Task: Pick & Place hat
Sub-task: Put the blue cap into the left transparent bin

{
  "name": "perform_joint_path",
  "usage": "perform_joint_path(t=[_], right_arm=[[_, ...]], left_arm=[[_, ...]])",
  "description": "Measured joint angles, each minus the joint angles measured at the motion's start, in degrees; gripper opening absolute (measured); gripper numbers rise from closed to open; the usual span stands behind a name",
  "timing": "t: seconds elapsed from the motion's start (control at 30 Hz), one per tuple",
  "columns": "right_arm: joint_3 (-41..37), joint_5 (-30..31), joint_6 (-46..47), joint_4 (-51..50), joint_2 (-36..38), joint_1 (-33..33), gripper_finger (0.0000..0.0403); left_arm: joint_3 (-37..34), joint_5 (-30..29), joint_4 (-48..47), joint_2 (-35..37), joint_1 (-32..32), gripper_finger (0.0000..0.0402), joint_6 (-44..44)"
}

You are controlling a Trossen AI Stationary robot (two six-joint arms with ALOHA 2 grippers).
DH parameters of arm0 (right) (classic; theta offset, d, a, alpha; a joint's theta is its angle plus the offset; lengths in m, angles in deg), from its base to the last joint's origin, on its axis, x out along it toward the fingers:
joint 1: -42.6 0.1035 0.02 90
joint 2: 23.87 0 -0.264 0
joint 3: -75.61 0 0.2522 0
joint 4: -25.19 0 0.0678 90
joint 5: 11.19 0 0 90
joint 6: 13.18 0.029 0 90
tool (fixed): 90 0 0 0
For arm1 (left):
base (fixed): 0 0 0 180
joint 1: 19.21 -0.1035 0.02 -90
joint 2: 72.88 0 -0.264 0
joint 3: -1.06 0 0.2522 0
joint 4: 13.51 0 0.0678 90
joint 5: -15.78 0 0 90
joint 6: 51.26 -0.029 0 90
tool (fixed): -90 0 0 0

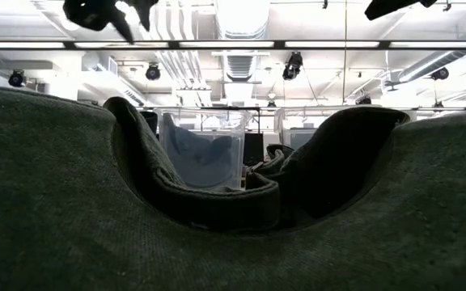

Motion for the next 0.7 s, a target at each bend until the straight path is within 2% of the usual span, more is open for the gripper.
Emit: perform_joint_path(t=[0.17, 0.43, 0.7], right_arm=[[0.0, 0.0, 0.0, 0.0, 0.0, 0.0, 0.008], [0.0, 0.0, -0.2, 0.0, 0.0, 0.0, 0.0086], [0.0, 0.0, -0.2, -0.1, 0.0, 0.0, 0.0078]], left_arm=[[-4.8, 0.0, -0.1, -0.9, 4.4, 0.0154, 6.9], [-16.5, 6.7, 2.4, -1.7, 8.0, 0.0154, 17.6], [-27.0, 13.3, 11.0, -1.7, 11.6, 0.0154, 28.6]])
